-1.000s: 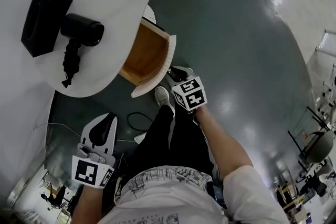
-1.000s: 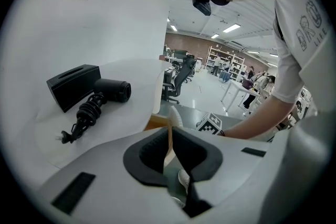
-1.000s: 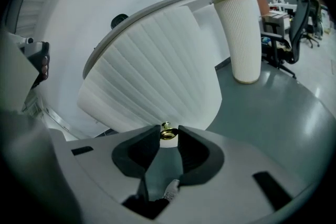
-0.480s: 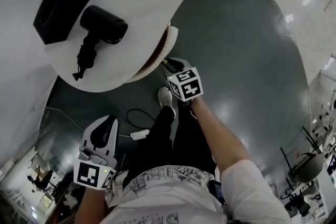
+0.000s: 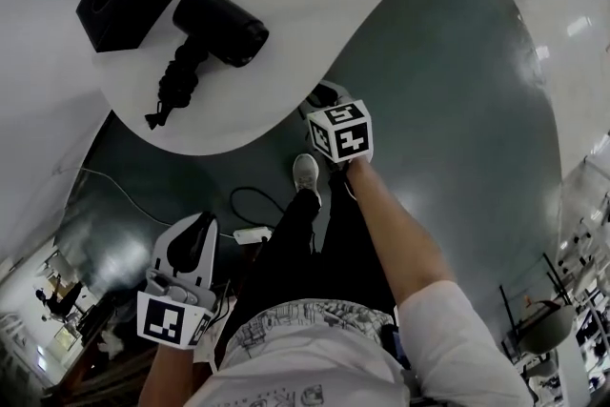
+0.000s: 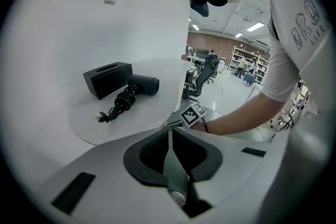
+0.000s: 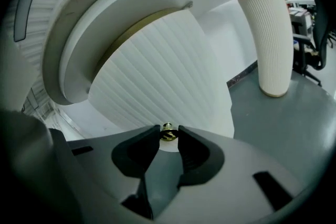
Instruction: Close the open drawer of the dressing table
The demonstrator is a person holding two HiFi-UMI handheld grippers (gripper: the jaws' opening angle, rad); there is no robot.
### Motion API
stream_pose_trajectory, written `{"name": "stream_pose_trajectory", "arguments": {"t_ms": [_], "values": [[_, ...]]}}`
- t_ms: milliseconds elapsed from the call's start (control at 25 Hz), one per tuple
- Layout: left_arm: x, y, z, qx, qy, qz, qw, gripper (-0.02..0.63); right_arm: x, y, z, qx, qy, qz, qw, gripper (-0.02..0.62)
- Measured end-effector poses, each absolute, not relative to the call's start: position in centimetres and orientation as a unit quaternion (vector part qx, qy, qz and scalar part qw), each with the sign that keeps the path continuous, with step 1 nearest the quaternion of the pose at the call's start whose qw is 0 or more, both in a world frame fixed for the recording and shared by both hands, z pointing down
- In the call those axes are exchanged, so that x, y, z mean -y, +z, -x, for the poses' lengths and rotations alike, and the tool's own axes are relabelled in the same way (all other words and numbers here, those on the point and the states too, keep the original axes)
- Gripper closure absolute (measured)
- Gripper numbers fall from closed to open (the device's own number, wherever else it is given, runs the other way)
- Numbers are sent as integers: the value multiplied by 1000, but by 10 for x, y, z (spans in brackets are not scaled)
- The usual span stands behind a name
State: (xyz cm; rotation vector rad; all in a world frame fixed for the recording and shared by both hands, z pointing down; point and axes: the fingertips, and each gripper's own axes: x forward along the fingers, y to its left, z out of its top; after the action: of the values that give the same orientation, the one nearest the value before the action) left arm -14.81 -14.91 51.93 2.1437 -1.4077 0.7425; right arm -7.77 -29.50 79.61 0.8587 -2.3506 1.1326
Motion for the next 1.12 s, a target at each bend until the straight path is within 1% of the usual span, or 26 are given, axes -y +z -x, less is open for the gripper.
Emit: {"name": "stream_pose_trajectory", "arguments": {"t_ms": [320, 680, 840, 1120], "values": [[146, 518, 159, 521, 274, -776, 229, 566, 317, 795, 99, 847, 396, -302, 186, 477], [151, 518, 155, 513, 277, -782, 223, 566, 319, 797, 101, 846, 402, -302, 177, 474], [154, 515, 151, 507, 273, -788, 218, 566, 320, 794, 92, 841, 409, -308, 176, 417], [160, 501, 138, 492, 258, -805, 206, 566, 304, 771, 66, 841, 402, -313, 181, 414]]}}
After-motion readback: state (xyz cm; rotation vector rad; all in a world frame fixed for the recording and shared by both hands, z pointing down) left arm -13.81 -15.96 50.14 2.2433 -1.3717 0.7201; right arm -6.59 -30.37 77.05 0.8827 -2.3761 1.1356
